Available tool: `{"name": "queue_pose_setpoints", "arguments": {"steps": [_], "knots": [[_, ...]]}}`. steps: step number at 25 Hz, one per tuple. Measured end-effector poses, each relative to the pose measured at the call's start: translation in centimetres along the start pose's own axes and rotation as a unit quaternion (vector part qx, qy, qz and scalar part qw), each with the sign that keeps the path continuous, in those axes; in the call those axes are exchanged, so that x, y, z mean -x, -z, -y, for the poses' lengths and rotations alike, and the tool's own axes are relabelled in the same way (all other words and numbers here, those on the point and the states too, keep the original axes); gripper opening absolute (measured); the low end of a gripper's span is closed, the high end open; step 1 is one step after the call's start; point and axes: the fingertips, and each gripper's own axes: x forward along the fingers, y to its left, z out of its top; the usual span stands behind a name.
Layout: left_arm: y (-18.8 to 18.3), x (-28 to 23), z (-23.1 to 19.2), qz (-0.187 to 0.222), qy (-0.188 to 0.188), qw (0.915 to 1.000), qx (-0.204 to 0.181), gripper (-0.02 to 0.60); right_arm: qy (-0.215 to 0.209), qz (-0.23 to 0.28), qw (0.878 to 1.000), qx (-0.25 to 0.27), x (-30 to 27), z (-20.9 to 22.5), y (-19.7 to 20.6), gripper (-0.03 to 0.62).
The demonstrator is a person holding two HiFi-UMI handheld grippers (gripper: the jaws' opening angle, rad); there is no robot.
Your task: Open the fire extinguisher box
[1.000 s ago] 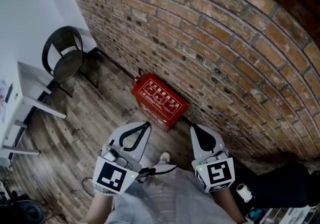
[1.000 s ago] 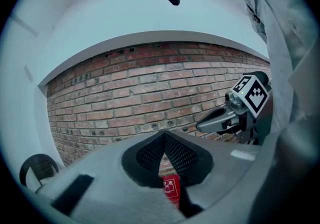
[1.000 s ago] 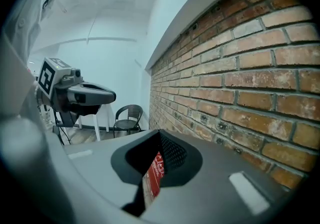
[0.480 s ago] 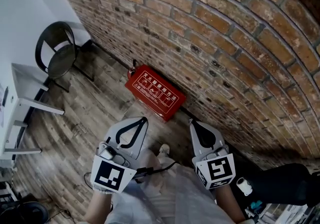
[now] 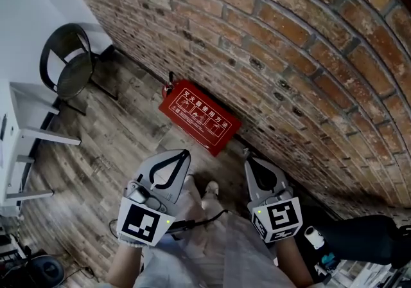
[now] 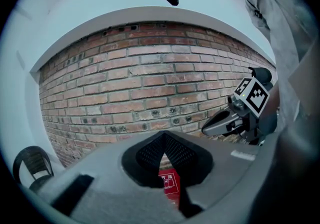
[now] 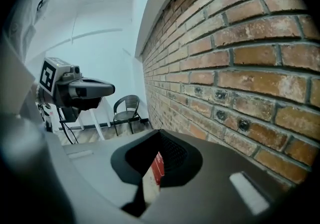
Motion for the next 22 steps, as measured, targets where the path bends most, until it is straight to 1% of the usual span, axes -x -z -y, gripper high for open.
{"name": "queue_pose_setpoints", "arguments": {"steps": [3, 6, 11, 16, 19, 22], "knots": [[1.1, -0.7, -0.9, -0.006, 0.010, 0.9999, -0.001, -0.002, 0.002, -0.009, 1.000, -0.008, -1.4, 0.2, 0.5, 0.008], [2.3, -1.6, -1.9, -0.012, 0.014, 0.9998, 0.008, -0.002, 0.003, -0.016, 1.000, -0.015, -3.0, 0.4, 1.1, 0.008], [4.8, -3.0, -2.8, -0.022, 0.034, 0.9992, 0.006, -0.002, -0.007, -0.034, 0.999, -0.007, -6.0, -0.1, 2.4, 0.008], [8.0, -4.5, -3.8, -0.037, 0.042, 0.9983, 0.017, -0.002, -0.018, -0.054, 0.998, -0.007, -9.3, -0.7, 4.8, 0.008], [9.9, -5.0, -4.6, -0.043, 0.043, 0.9980, 0.014, -0.002, -0.013, -0.066, 0.998, -0.014, -10.9, -0.7, 6.5, 0.008], [12.5, -5.0, -5.2, -0.055, 0.040, 0.9975, 0.022, -0.002, -0.004, -0.075, 0.997, -0.029, -12.2, -0.3, 8.3, 0.008]]}}
